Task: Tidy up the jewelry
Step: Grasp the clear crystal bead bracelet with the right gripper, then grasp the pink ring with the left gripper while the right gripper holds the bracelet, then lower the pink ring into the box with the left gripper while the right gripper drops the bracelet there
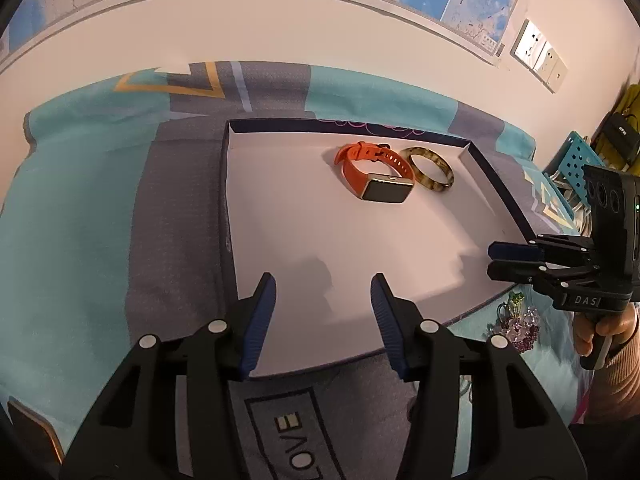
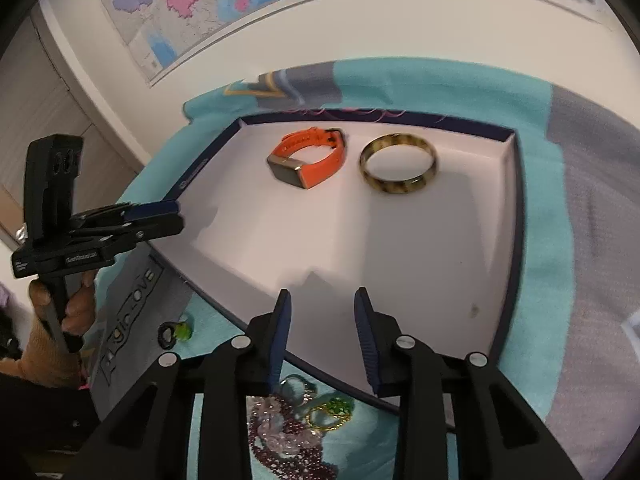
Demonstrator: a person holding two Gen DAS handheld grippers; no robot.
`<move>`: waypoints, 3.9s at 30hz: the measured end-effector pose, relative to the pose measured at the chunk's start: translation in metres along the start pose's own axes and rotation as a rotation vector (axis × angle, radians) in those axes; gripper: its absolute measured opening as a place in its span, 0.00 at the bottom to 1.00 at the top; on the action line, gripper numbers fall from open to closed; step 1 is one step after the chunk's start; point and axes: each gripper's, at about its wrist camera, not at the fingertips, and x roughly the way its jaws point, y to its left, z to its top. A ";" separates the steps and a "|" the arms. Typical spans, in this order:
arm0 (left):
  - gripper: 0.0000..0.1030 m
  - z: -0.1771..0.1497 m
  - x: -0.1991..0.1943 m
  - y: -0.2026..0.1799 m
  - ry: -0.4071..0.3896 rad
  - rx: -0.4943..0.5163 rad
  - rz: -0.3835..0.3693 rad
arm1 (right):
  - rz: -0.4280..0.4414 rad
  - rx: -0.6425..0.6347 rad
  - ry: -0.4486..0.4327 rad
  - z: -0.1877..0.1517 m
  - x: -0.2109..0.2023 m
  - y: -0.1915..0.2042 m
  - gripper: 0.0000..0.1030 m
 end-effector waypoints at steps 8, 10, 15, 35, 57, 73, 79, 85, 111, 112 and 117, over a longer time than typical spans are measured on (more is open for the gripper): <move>0.59 -0.019 -0.030 -0.021 -0.103 0.086 -0.001 | -0.014 -0.041 -0.141 -0.025 -0.059 0.016 0.30; 0.61 -0.028 -0.037 -0.031 -0.120 0.118 -0.012 | -0.020 -0.063 -0.136 -0.037 -0.064 0.022 0.31; 0.64 -0.049 -0.045 -0.050 -0.133 0.166 -0.040 | -0.061 -0.093 -0.095 -0.054 -0.056 0.029 0.41; 0.66 -0.085 -0.044 -0.058 -0.085 0.188 -0.067 | -0.067 -0.065 -0.105 -0.066 -0.054 0.032 0.14; 0.45 -0.089 -0.032 -0.067 -0.048 0.225 -0.069 | 0.016 -0.007 -0.268 -0.058 -0.100 0.040 0.09; 0.40 -0.091 -0.037 -0.088 -0.060 0.289 -0.086 | 0.048 0.003 -0.232 -0.067 -0.087 0.044 0.09; 0.38 -0.092 -0.031 -0.107 -0.052 0.343 -0.125 | 0.052 0.007 -0.226 -0.068 -0.085 0.044 0.10; 0.29 -0.084 -0.007 -0.114 -0.002 0.325 -0.144 | 0.061 0.013 -0.219 -0.069 -0.082 0.045 0.08; 0.04 -0.078 -0.019 -0.108 -0.027 0.286 -0.149 | 0.071 0.000 -0.261 -0.061 -0.094 0.048 0.07; 0.04 -0.077 -0.022 -0.108 -0.034 0.284 -0.148 | 0.068 -0.003 -0.265 -0.060 -0.095 0.049 0.07; 0.04 -0.073 -0.035 -0.107 -0.066 0.286 -0.153 | 0.063 -0.012 -0.279 -0.053 -0.098 0.049 0.07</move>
